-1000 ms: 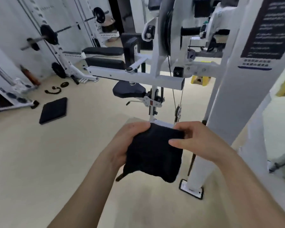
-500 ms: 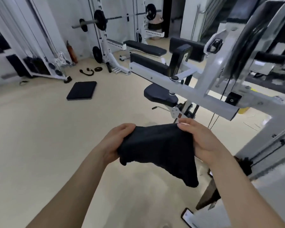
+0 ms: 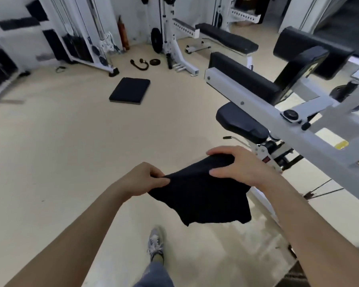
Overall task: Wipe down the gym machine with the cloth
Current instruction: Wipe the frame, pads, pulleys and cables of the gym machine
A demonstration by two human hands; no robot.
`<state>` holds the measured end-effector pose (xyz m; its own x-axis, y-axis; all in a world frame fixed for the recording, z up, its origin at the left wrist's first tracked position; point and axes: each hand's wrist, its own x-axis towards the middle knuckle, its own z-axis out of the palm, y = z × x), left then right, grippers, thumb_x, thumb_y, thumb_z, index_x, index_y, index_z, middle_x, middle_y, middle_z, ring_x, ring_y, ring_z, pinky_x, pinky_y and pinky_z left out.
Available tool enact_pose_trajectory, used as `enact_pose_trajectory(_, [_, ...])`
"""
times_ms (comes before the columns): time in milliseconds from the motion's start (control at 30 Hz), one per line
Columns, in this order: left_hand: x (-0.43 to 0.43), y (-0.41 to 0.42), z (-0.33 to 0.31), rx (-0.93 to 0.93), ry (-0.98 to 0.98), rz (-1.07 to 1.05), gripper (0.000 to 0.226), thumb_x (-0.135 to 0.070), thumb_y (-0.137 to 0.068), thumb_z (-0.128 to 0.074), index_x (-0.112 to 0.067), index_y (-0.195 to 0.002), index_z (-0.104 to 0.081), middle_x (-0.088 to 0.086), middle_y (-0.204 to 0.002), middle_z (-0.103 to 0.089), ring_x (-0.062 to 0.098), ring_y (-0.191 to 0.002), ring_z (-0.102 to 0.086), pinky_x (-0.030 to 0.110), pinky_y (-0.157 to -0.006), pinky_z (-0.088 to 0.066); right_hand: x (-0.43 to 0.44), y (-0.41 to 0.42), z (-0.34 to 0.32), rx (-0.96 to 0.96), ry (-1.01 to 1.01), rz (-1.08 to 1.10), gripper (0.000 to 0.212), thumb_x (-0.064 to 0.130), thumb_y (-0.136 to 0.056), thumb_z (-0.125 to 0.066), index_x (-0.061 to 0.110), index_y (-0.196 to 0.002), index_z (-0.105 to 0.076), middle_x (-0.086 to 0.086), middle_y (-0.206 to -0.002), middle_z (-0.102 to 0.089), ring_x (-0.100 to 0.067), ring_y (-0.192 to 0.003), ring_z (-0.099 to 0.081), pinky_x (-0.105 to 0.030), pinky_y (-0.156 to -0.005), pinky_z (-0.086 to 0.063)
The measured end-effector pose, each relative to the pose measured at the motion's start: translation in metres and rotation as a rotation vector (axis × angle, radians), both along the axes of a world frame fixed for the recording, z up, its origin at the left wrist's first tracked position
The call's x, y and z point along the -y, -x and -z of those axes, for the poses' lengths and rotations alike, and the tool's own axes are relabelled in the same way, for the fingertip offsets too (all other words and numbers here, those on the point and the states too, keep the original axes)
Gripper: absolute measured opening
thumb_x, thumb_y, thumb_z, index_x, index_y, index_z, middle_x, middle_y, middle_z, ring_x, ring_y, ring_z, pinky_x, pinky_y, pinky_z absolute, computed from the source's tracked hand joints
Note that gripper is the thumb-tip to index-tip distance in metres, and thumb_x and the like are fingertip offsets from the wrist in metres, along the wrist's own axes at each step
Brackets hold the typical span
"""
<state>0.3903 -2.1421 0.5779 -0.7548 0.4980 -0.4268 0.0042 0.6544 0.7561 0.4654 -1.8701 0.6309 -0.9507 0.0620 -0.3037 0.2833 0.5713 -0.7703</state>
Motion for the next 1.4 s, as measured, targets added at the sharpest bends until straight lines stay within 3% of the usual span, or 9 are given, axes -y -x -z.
enact_pose_trajectory(133, [0.013,0.112,0.005,-0.013,-0.195,-0.117,0.018,-0.035,-0.089,-0.065,-0.023,-0.082,-0.077,-0.026,-0.113,-0.063,0.003,-0.083,-0.065,0.020,-0.069,-0.047,0.009,0.097,0.015,-0.094,-0.660,-0.199,0.022,0.045,-0.085,-0.065,0.048,-0.106,-0.068,0.011,-0.103,-0.041,-0.016,-0.110,-0.039,-0.035,-0.091,-0.033])
enact_pose_trajectory(367, [0.025,0.284,0.006,0.109,-0.380,-0.273,0.030,-0.030,-0.101,-0.046,-0.016,-0.087,-0.069,0.004,-0.072,-0.058,0.020,-0.061,-0.048,0.031,-0.054,-0.037,0.036,0.252,0.019,-0.127,-0.066,0.091,0.009,0.026,-0.083,-0.068,0.027,-0.075,-0.073,0.022,-0.106,-0.064,0.002,-0.108,-0.053,-0.026,-0.093,-0.039])
enact_pose_trajectory(567, [-0.005,0.408,-0.002,0.082,-0.380,-0.500,0.027,-0.031,-0.099,-0.048,-0.016,-0.089,-0.068,-0.003,-0.073,-0.066,0.016,-0.068,-0.059,0.023,-0.052,-0.047,0.059,0.361,0.025,-0.111,-0.714,0.073,0.027,0.033,-0.084,-0.051,0.015,-0.069,-0.065,0.001,-0.060,-0.056,-0.014,-0.065,-0.049,-0.031,-0.059,-0.038])
enact_pose_trajectory(733, [-0.055,0.504,-0.007,0.070,-0.507,-0.608,0.025,-0.031,-0.100,-0.044,-0.016,-0.092,-0.063,-0.001,-0.078,-0.063,0.011,-0.063,-0.058,0.020,-0.046,-0.046,0.051,0.445,0.071,-0.048,-0.546,0.187,0.013,0.023,-0.092,-0.044,0.022,-0.093,-0.057,0.005,-0.071,-0.060,-0.020,-0.070,-0.056,-0.032,-0.057,-0.042])
enact_pose_trajectory(833, [-0.086,0.556,0.002,-0.046,-0.472,-0.434,0.021,-0.032,-0.098,-0.045,-0.030,-0.090,-0.064,-0.011,-0.077,-0.066,0.001,-0.061,-0.060,0.018,-0.051,-0.045,0.036,0.500,0.096,-0.027,0.154,0.587,0.019,0.024,-0.090,-0.049,0.015,-0.078,-0.060,0.007,-0.063,-0.059,-0.015,-0.061,-0.055,-0.028,-0.058,-0.042])
enact_pose_trajectory(933, [-0.112,0.596,0.016,-0.188,-0.389,-0.037,0.017,-0.028,-0.094,-0.054,-0.039,-0.090,-0.066,-0.016,-0.083,-0.067,0.004,-0.078,-0.063,0.016,-0.066,-0.047,0.021,0.554,0.103,0.062,1.039,0.933,0.028,0.025,-0.099,-0.050,0.005,-0.097,-0.069,-0.013,-0.093,-0.074,-0.030,-0.083,-0.071,-0.038,-0.067,-0.056])
enact_pose_trajectory(1000, [-0.126,0.621,0.031,-0.447,-0.221,0.300,0.014,-0.024,-0.092,-0.060,-0.034,-0.095,-0.070,-0.016,-0.087,-0.061,0.007,-0.086,-0.055,0.014,-0.073,-0.040,0.011,0.587,0.104,0.050,1.300,1.047,0.034,0.033,-0.100,-0.049,0.007,-0.108,-0.069,-0.017,-0.103,-0.073,-0.031,-0.090,-0.072,-0.038,-0.069,-0.058])
enact_pose_trajectory(1200, [-0.182,0.701,0.058,-0.574,-0.051,0.997,0.021,-0.029,-0.094,-0.044,-0.028,-0.106,-0.062,-0.011,-0.095,-0.056,0.010,-0.087,-0.050,0.029,-0.070,-0.045,-0.023,0.660,0.112,-0.077,0.583,1.075,0.022,0.006,-0.091,-0.055,0.013,-0.109,-0.066,-0.004,-0.093,-0.075,-0.017,-0.089,-0.071,-0.030,-0.076,-0.058])
enact_pose_trajectory(1400, [-0.274,0.817,0.092,-0.291,-0.237,1.032,0.035,-0.041,-0.090,-0.056,-0.044,-0.124,-0.048,-0.032,-0.112,-0.043,-0.008,-0.108,-0.042,0.009,-0.087,-0.036,-0.083,0.720,0.126,-0.052,0.327,1.276,0.028,0.004,-0.092,-0.050,0.024,-0.093,-0.069,0.007,-0.086,-0.074,-0.008,-0.085,-0.069,-0.019,-0.069,-0.053])
